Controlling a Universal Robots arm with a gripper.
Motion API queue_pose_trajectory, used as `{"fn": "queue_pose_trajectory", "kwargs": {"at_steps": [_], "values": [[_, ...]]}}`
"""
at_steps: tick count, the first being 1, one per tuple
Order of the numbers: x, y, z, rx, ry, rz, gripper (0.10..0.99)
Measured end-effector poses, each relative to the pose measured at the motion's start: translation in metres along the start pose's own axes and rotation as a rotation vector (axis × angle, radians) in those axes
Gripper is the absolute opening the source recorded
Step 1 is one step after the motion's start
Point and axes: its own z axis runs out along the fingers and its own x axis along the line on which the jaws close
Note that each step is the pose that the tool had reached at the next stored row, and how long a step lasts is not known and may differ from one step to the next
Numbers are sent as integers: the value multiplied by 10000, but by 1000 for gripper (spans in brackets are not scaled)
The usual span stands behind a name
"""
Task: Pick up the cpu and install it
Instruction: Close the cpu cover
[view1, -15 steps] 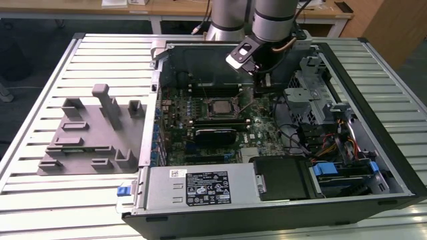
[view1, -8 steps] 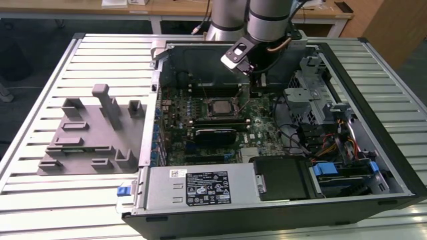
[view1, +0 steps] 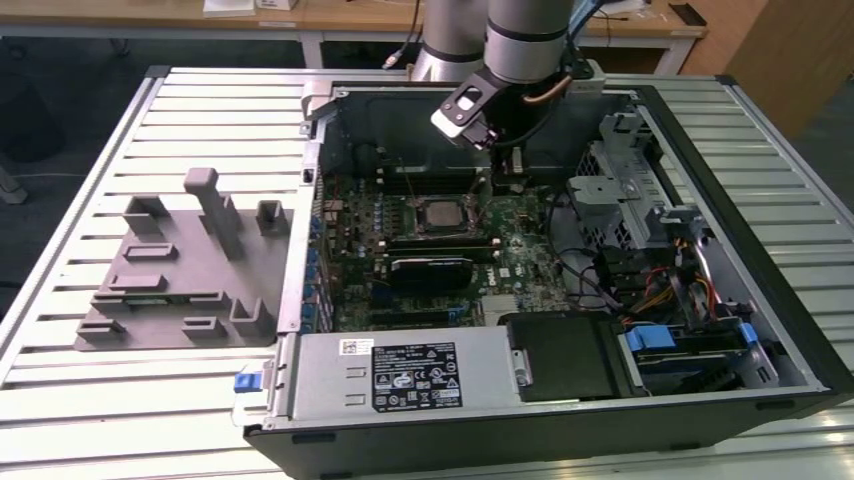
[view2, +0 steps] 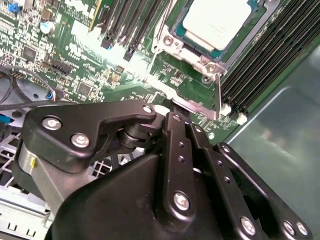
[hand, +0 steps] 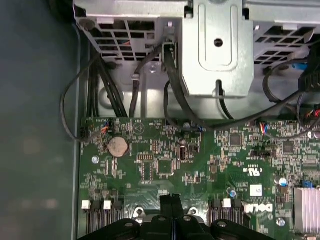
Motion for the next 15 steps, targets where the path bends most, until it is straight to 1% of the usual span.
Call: {"fn": "queue_pose_trajectory", "kwargs": {"at_steps": [15], "values": [[-1, -240, -12, 0, 0, 1, 106]]}}
